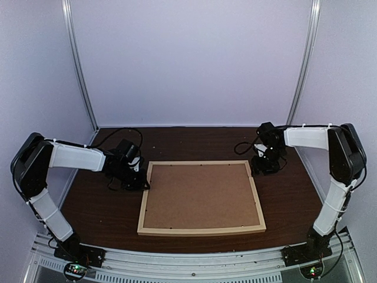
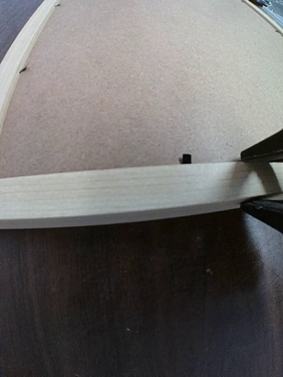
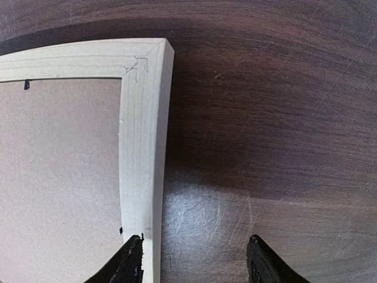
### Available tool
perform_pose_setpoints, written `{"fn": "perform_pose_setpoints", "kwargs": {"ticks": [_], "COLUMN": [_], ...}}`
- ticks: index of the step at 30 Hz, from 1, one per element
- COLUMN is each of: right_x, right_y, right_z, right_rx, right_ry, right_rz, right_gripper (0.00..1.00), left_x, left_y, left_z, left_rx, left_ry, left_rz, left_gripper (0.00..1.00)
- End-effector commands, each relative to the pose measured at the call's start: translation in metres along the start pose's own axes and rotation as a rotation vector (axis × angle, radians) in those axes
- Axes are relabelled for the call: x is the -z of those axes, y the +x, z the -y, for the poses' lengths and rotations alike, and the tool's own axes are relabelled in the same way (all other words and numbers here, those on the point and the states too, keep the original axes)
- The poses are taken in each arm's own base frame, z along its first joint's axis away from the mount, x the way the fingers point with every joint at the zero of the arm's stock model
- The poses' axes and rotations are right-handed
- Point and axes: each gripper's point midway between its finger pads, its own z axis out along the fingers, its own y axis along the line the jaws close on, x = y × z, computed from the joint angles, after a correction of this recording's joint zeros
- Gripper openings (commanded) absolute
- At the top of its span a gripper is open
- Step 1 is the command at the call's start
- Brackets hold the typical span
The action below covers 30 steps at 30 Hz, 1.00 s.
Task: Put the photo into the frame
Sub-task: Press the fastener onto the backboard.
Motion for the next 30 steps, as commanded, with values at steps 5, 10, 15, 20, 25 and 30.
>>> {"fn": "perform_pose_setpoints", "kwargs": {"ticks": [5, 10, 15, 20, 25, 30], "right_x": [-0.003, -0.007, -0.011, -0.014, -0.014, -0.016], "right_y": [-0.005, -0.004, -0.004, -0.004, -0.001, 0.004], "right_z": [-0.002, -0.006, -0.011, -0.018, -0.023, -0.028], "right_rx": [0.012, 0.013, 0.023, 0.035, 0.042, 0.044], "right_ry": [-0.001, -0.013, -0.016, -0.023, -0.025, -0.027], "right_rz": [-0.013, -0.022, -0.030, -0.037, -0.042, -0.050], "right_gripper": [0.59, 0.58, 0.58, 0.57, 0.57, 0.57], "left_x": [0.003, 0.003, 0.003, 0.003, 0.003, 0.002], "left_y": [0.013, 0.013, 0.013, 0.012, 0.012, 0.012], "left_z": [0.000, 0.000, 0.000, 0.001, 0.000, 0.000], "left_rx": [-0.030, -0.033, -0.034, -0.037, -0.039, -0.041], "left_ry": [-0.007, -0.008, -0.009, -0.007, -0.009, -0.009], "left_rz": [-0.040, -0.040, -0.040, -0.040, -0.039, -0.043], "left_gripper": [0.00, 0.00, 0.00, 0.00, 0.00, 0.00]}}
